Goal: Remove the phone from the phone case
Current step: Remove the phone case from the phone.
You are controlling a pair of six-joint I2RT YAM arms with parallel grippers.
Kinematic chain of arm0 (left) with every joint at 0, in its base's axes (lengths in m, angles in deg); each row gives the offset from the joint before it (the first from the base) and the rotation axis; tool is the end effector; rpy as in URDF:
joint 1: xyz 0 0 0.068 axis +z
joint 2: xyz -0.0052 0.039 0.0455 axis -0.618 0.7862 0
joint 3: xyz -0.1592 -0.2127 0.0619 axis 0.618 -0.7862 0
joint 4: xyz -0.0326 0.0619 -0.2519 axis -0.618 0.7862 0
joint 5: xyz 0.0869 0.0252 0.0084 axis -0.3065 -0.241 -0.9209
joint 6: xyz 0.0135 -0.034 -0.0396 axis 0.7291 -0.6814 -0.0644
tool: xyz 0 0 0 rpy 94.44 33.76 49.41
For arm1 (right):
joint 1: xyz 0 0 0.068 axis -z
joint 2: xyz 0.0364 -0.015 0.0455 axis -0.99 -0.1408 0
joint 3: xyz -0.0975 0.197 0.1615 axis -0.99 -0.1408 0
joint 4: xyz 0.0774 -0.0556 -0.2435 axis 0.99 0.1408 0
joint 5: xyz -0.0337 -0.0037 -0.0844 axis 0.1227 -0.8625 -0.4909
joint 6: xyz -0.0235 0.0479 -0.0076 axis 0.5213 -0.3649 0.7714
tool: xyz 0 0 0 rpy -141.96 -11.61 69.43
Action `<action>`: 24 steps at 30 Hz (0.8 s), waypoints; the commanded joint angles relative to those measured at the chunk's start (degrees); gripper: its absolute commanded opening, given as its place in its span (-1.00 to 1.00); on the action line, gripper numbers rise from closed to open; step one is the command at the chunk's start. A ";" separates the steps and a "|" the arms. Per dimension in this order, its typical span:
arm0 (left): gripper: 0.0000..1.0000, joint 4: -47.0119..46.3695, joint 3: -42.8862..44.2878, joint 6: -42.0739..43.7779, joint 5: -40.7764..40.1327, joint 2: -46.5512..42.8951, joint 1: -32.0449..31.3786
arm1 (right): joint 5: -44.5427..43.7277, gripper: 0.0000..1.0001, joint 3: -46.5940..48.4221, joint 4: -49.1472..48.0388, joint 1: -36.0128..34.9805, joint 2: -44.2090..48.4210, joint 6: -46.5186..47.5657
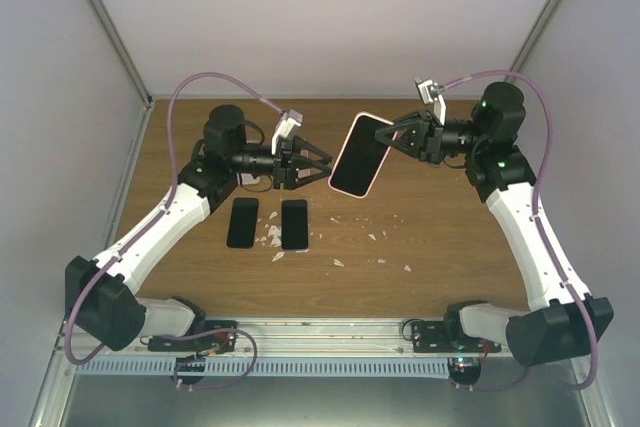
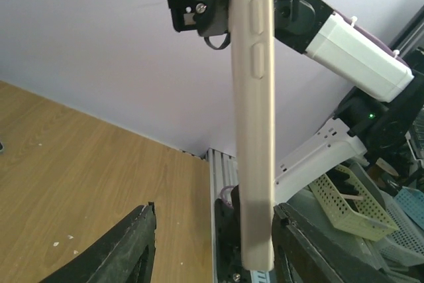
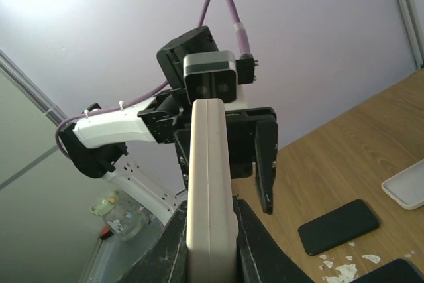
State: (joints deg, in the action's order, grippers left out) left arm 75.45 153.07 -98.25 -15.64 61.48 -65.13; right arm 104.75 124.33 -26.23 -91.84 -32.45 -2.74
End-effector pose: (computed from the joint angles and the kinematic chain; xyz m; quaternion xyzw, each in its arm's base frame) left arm 0.2455 -0.1610 0.3775 0.3967 0.6065 -0.5893 0.3572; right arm 0.2439 0.0780 0.4339 -0.3049 0.6400 0.6200 0.3363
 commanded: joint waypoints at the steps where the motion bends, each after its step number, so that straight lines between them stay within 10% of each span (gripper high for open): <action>1: -0.03 0.35 -0.82 2.31 -2.12 0.45 -0.24 | 1.19 -0.99 -0.32 -7.65 -0.11 1.70 -6.45; 24: -0.26 2.60 -4.59 3.82 -7.76 0.63 -0.72 | 2.34 -0.99 -2.35 -21.78 -0.65 2.16 -21.92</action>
State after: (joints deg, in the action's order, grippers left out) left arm 76.70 150.27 -94.81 -18.00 60.23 -65.52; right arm 104.49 120.95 -42.10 -91.36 -32.47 -18.50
